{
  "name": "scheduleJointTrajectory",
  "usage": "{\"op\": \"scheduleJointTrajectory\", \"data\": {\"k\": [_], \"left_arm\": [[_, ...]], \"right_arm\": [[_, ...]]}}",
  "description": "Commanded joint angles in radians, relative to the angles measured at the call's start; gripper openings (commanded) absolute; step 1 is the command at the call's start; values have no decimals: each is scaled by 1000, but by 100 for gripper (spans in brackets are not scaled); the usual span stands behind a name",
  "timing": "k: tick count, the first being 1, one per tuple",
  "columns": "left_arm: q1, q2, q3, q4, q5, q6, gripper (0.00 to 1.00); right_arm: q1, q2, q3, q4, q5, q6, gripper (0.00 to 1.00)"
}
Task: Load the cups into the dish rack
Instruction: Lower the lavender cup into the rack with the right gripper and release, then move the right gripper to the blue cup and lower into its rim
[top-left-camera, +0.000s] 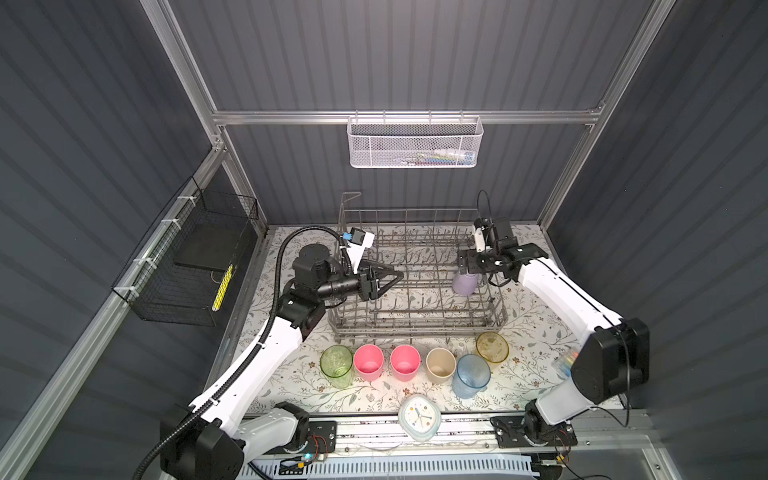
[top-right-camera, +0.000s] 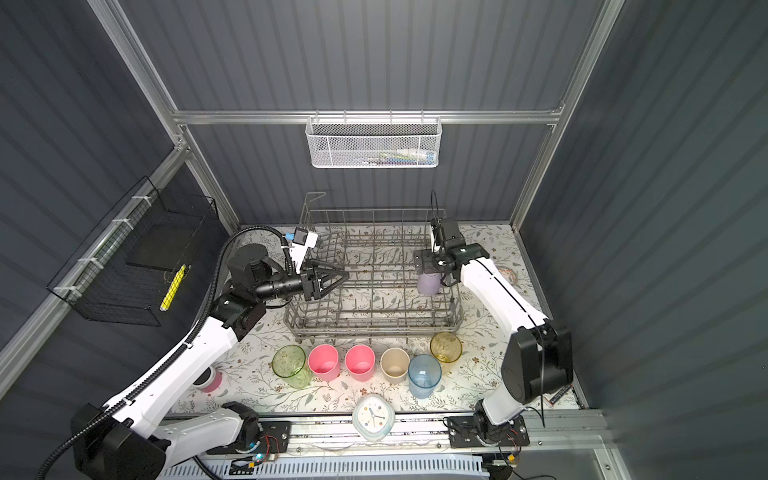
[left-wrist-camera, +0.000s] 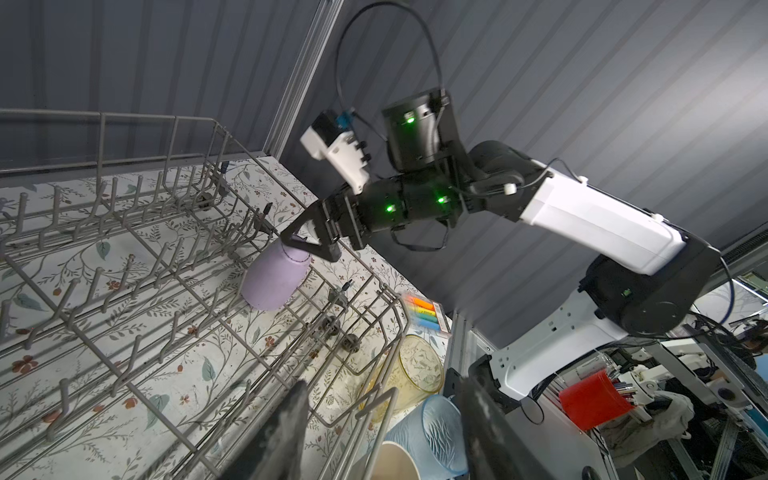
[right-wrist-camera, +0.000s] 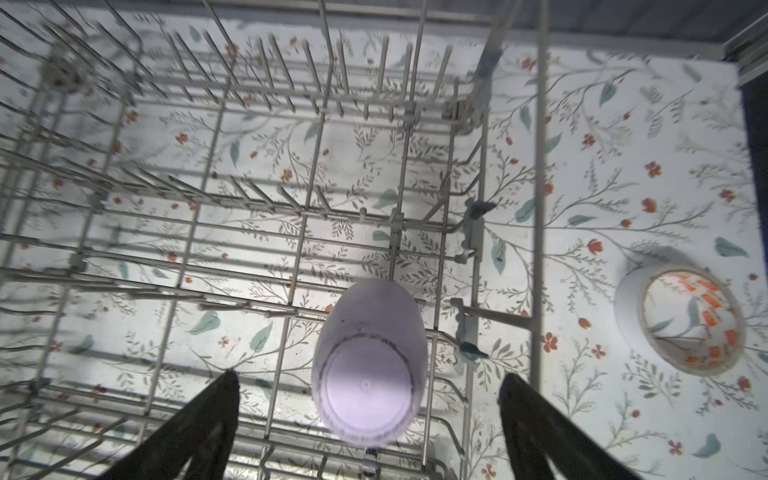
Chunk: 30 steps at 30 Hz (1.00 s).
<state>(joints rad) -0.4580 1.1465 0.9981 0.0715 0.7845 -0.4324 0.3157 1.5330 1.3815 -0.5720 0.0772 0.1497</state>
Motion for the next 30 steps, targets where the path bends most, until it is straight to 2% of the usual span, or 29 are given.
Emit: {"op": "scheduleJointTrajectory", "data": {"k": [1,8,13,17,23,26,30], "left_arm": [[-7,-25,-15,8,0,17,59],[-6,-26,-25,28,-15,11,59],[-6,-14,-29,79,-26,-6,59],[-7,17,-18,128,-26,-31,59],[-6,77,26,157,7,-49,59],[-6,85,33,159,15,-45,58],[-6,93,46,151,18,-41,58]], "right_arm": [[2,-91,4,10,-36,10,97],[20,-351,-53,-18,-107,1,95],[75,-530,-118,-169,-96,32,90],[163,-630,-175,-308,-62,92,85],[359,-757,-291,-401,24,254,77],[482,-764,-319,-455,85,329,75],[709,-719,-337,-462,160,387,73]]}}
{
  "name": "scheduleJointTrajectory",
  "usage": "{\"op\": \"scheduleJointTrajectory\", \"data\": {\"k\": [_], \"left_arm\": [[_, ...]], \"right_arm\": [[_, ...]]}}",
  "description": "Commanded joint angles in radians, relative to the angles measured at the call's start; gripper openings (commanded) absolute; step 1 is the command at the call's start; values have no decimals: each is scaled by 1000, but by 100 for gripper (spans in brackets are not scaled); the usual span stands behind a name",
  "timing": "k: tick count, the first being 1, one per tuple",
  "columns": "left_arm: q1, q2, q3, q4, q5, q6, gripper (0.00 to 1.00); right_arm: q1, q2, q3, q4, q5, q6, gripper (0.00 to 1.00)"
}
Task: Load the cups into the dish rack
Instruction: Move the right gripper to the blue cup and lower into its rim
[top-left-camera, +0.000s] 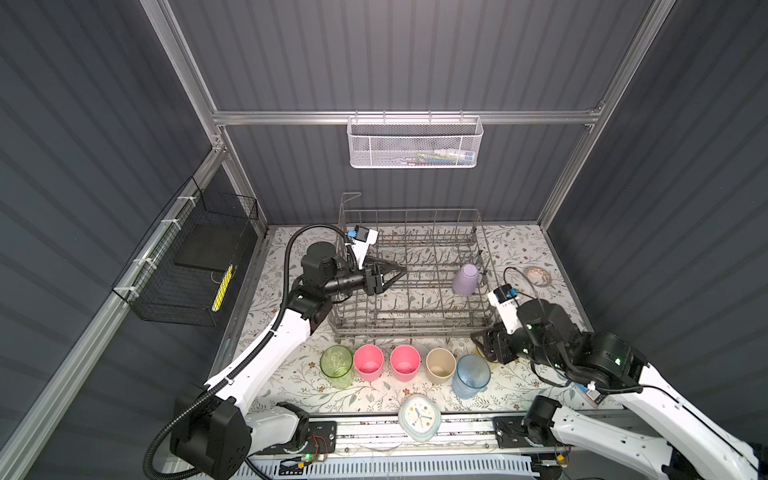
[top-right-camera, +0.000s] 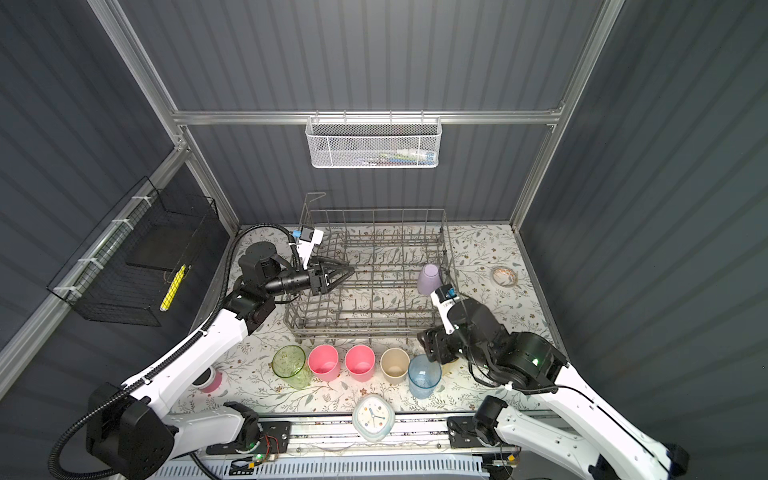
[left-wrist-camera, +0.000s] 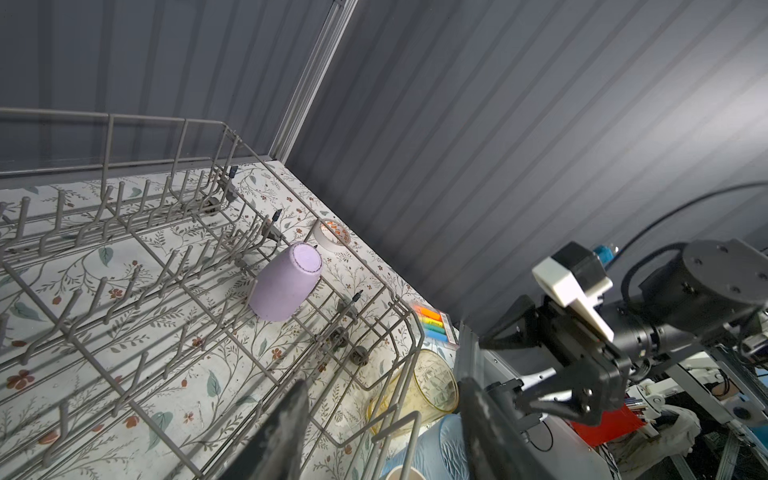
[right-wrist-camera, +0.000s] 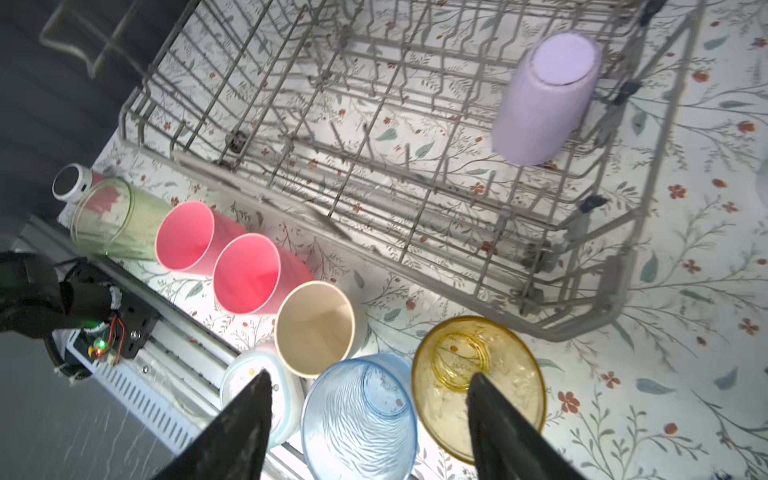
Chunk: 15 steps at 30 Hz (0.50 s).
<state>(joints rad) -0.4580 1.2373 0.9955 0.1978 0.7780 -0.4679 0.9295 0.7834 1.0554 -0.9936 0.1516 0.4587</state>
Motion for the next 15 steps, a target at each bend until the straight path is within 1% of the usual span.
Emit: {"op": "scheduleJointTrajectory", "data": {"k": [1,3,5,7,11,15], "left_arm": [[-6,5,52,23,24,-5,58],[-6,14,60,20,26,-6,58],[-7,19,63,22,26,-9,58],[-6,24,62,22,24,-5,58],[-6,19,29,56,-4,-17,58],[-6,17,-4,101,-13,-49,58]], "right_arm": [[127,53,-11,-39,91,73,73],[186,111,-10,-36,80,47,73],[209,157,-18,-27,63,27,72],[213,183,-31,-11,42,11,70],[213,186,-67,17,32,15,66],[213,188,-89,9,1,58,63]]}}
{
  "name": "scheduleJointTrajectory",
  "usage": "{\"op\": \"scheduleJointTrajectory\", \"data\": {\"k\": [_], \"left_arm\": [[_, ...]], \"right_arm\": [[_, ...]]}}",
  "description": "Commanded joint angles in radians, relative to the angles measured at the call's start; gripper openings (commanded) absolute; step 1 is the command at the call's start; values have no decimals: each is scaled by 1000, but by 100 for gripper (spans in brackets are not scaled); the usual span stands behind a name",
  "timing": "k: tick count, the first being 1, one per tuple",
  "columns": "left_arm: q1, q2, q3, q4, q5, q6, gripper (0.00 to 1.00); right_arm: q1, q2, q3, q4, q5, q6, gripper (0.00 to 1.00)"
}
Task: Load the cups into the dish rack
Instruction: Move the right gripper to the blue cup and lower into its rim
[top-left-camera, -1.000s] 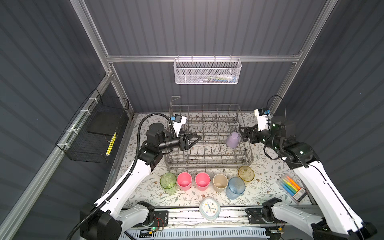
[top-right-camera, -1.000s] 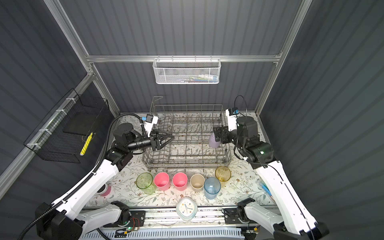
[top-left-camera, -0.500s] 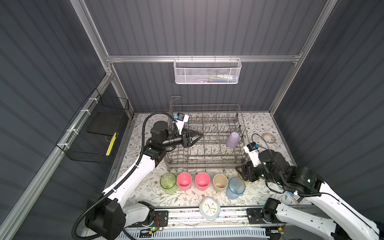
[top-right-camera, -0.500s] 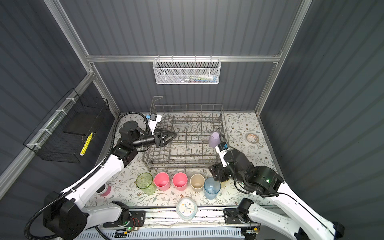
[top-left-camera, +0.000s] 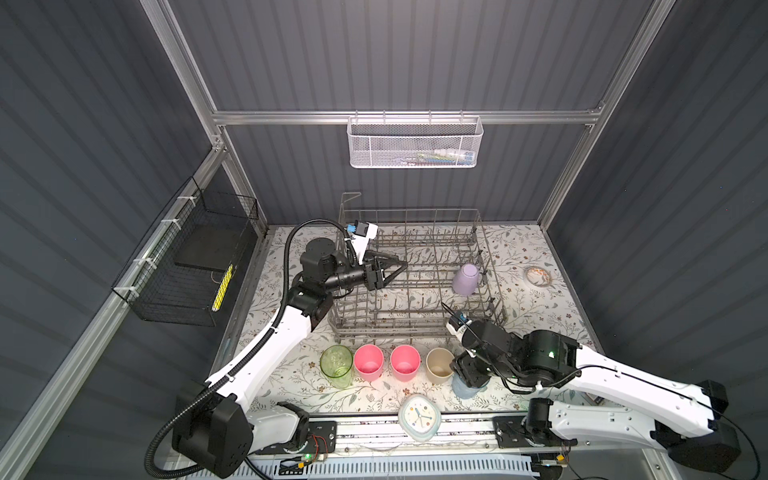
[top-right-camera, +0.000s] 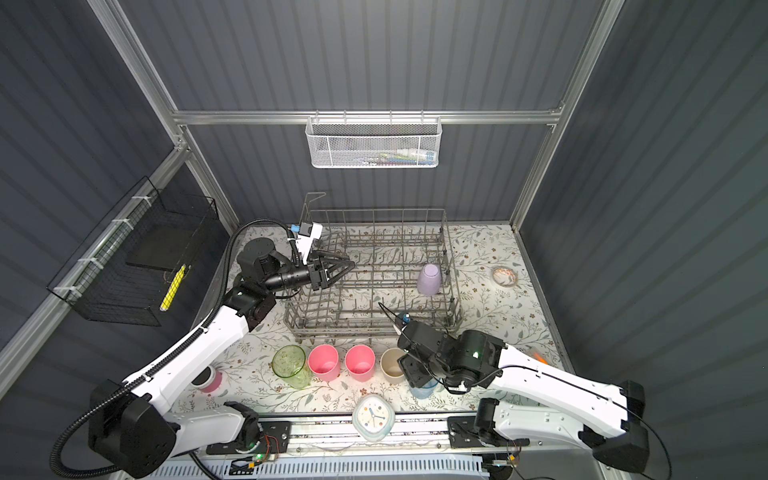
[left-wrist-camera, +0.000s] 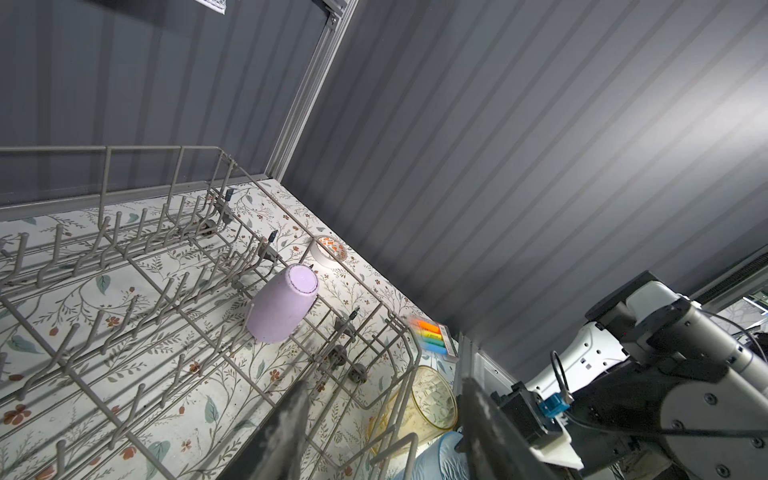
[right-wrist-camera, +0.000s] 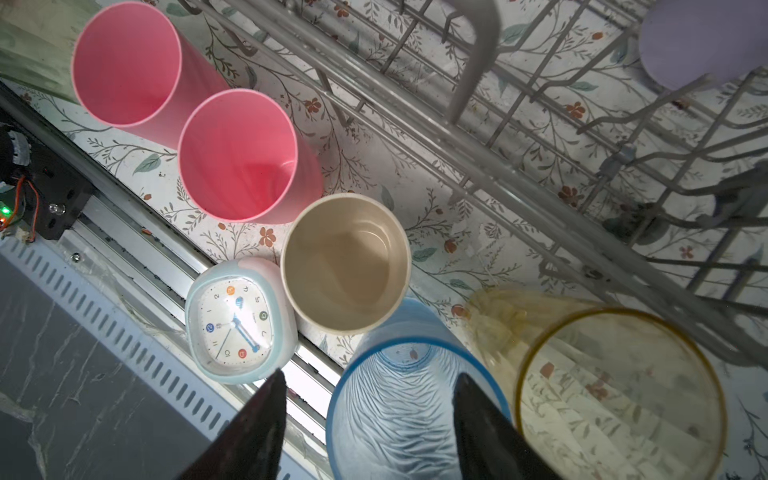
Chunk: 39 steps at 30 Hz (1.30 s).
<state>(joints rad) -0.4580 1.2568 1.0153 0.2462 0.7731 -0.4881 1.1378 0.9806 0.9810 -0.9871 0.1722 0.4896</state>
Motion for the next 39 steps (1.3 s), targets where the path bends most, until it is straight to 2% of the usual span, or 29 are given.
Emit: {"op": "scheduleJointTrajectory", "data": {"k": [1,9,26,34,39], "left_arm": [[-6,-2,-24,54,-13,-29,58],[-5,37,4,33,-9,-1,58],[-7,59,-16,77,15,-11,58],[-6,53,-25,76,18,-6,58],[-7,52,-24,73,17,-5,58]], "right_arm": [[5,-12,-21,-2,-20,40,62],[14,-26,-101,56,-86,91,52],[42,52,-107,29,-62,135,34],[43,64,-102,26,-46,155,16],[47,70,-94,0,-36,170,9]]}}
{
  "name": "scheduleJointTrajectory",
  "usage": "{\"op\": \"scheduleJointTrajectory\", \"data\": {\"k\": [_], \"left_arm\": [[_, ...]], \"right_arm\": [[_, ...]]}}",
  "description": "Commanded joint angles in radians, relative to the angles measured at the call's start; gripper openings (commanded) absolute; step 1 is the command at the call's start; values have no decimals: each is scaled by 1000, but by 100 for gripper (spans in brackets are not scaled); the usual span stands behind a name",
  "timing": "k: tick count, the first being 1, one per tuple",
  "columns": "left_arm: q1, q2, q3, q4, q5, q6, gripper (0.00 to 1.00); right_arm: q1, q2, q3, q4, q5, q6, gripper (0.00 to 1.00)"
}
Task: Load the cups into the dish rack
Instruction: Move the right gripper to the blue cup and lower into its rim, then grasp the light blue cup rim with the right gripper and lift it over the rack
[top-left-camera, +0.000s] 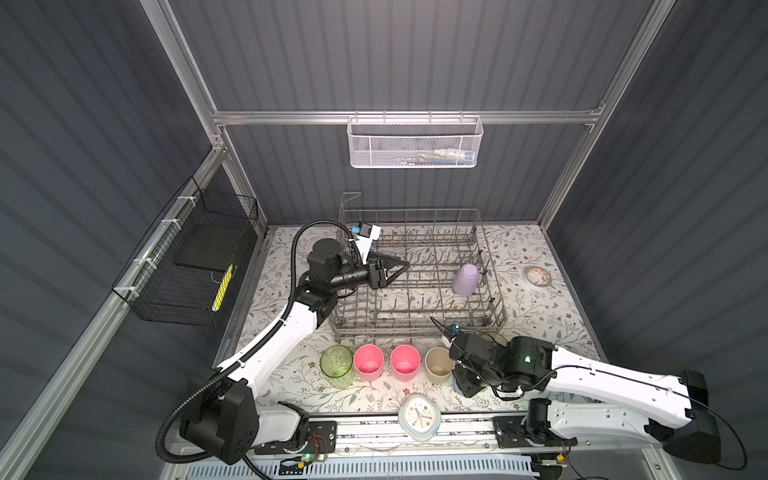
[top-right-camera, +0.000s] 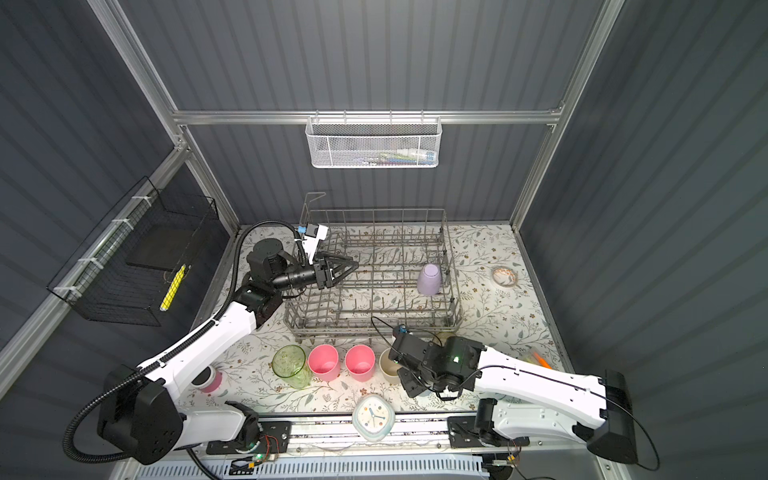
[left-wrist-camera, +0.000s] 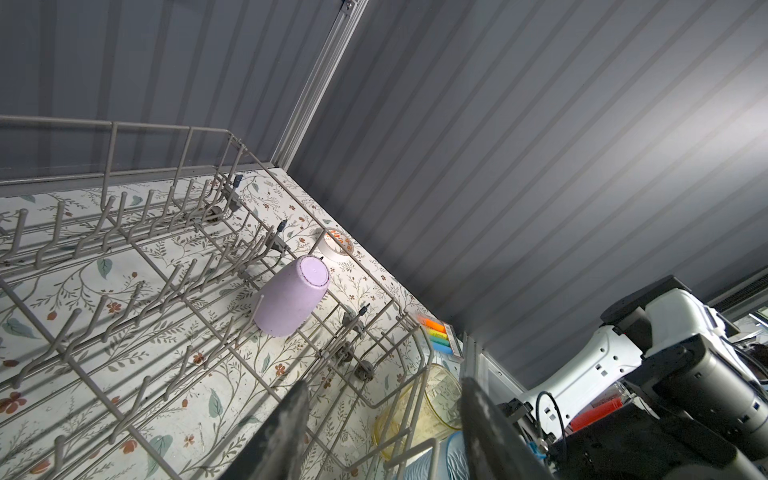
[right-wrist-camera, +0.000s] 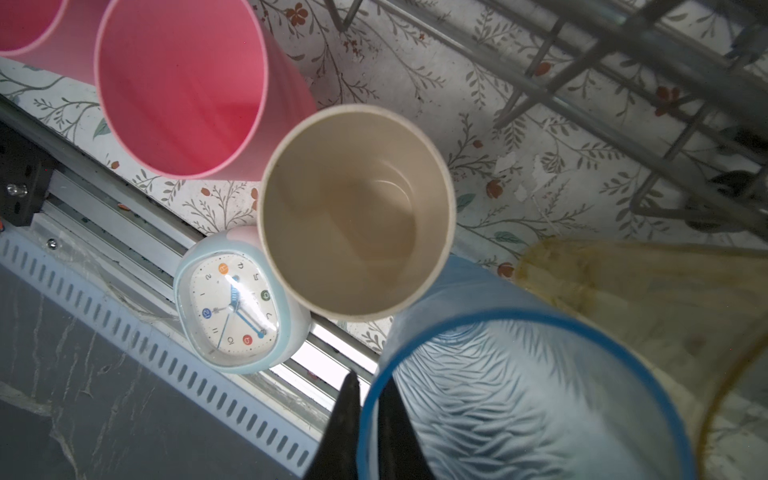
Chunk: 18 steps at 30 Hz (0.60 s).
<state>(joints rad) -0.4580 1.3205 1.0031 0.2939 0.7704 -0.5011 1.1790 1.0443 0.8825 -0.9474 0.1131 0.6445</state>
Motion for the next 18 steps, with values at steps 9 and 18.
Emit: {"op": "scheduleJointTrajectory", "data": {"k": [9,18], "left_arm": [[-6,1,-2,34,27,-1,58],[-6,23,-3,68,41,-22,58]], "right_arm": [[42,-1,70,-128,42,55,3],[71,14,179,-242,82,73,0]]}}
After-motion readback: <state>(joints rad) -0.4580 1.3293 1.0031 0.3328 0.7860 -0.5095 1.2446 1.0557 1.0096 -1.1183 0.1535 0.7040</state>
